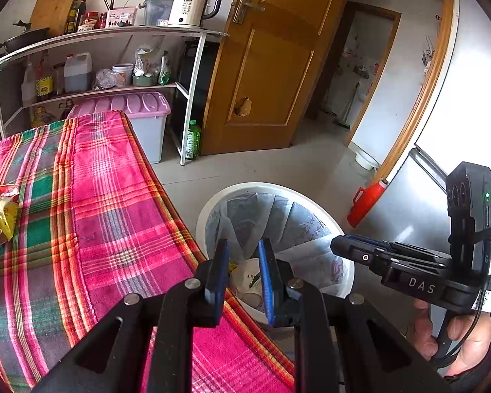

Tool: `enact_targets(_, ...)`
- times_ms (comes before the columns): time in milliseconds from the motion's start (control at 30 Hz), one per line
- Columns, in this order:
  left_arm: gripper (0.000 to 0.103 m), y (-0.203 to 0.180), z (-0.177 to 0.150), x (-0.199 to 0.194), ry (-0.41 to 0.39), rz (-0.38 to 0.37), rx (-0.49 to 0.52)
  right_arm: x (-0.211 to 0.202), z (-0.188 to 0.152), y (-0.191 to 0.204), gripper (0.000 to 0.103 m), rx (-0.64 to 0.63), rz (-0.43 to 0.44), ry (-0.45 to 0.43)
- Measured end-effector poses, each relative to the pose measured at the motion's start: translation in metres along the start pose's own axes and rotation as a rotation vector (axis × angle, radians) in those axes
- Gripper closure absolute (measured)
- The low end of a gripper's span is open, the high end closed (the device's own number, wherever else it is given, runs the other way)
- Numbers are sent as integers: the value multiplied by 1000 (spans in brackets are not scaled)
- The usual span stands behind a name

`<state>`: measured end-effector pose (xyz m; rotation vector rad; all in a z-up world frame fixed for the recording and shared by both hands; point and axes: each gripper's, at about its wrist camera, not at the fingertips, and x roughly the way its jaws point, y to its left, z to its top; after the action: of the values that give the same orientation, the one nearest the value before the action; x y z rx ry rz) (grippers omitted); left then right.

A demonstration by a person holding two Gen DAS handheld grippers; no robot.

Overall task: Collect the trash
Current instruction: 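Open the left tool over the bin while the right tool releases the receipt, then move both tools back over the table toward the yellow chip bag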

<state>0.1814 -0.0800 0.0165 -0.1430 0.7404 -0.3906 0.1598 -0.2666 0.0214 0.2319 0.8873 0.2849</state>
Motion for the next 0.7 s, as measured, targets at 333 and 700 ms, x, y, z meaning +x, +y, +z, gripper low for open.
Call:
enact_targets(333, 83, 24, -12, -42, -58, 49, -43, -11, -5, 49, 78, -107, 27, -31)
enact_targets(700, 83, 60, -35, -86, -102, 136, -94, -9, -17, 95, 70, -179, 126, -22)
